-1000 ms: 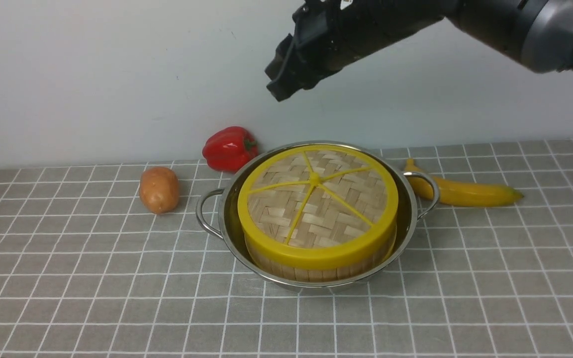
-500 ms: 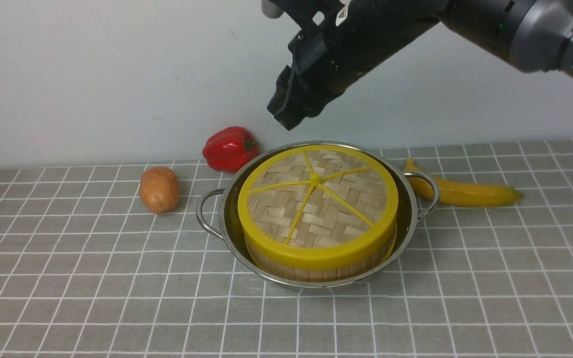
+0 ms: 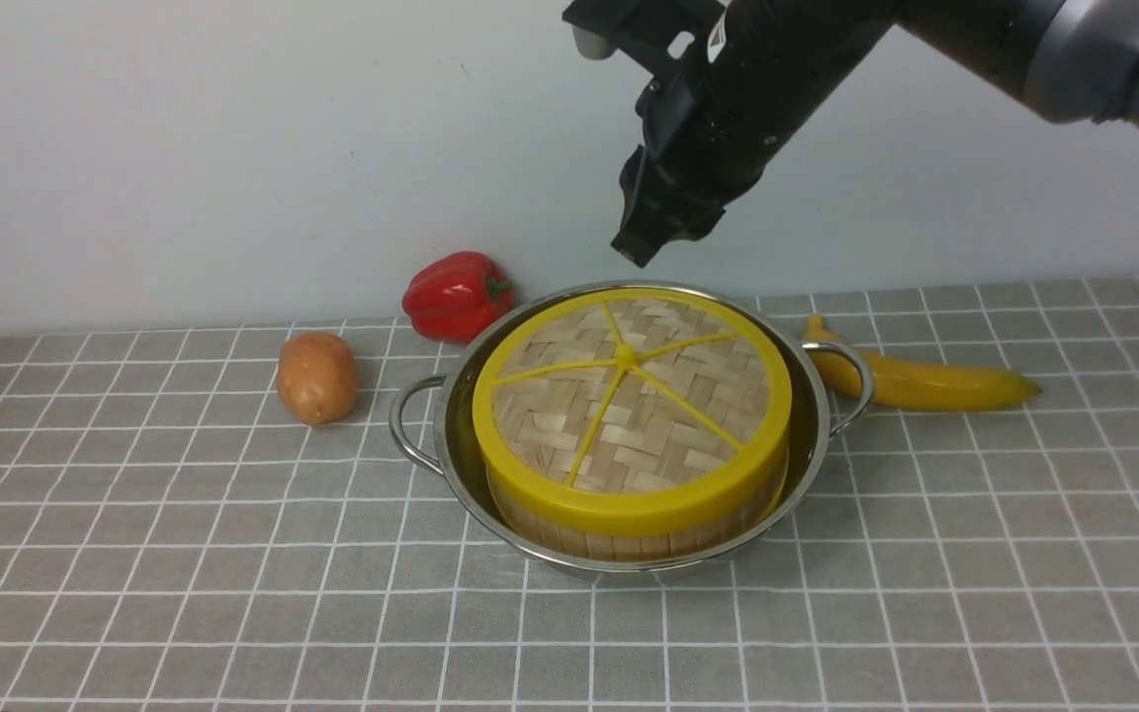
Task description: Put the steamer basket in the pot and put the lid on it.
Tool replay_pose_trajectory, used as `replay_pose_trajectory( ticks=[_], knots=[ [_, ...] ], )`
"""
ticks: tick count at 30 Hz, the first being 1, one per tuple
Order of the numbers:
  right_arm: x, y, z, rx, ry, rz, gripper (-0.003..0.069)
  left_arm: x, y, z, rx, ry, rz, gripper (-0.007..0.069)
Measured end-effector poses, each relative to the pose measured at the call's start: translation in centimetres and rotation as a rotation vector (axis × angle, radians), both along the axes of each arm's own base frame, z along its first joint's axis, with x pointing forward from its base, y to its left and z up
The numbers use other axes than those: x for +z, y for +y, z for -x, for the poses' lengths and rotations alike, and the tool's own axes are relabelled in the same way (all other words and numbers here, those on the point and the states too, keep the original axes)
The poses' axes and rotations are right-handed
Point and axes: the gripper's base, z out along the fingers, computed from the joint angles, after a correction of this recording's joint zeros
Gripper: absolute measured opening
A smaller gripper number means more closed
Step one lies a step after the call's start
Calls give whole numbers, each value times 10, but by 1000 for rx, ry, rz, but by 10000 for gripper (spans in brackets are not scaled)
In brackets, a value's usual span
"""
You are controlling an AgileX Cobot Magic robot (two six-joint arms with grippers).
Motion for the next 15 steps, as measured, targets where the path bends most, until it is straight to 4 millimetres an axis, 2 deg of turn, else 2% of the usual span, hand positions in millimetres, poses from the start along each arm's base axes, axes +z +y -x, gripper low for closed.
replay_pose_trajectory(
  ticks=[3, 8, 15],
  knots=[
    [1, 3, 1, 32, -3, -23, 188, 0, 0, 0, 0, 0, 0, 243],
    [12, 13, -6, 45, -119, -161, 190, 0, 0, 0, 0, 0, 0, 243],
    [1, 4, 1, 48, -10, -26, 195, 0, 0, 0, 0, 0, 0, 243]
  ],
)
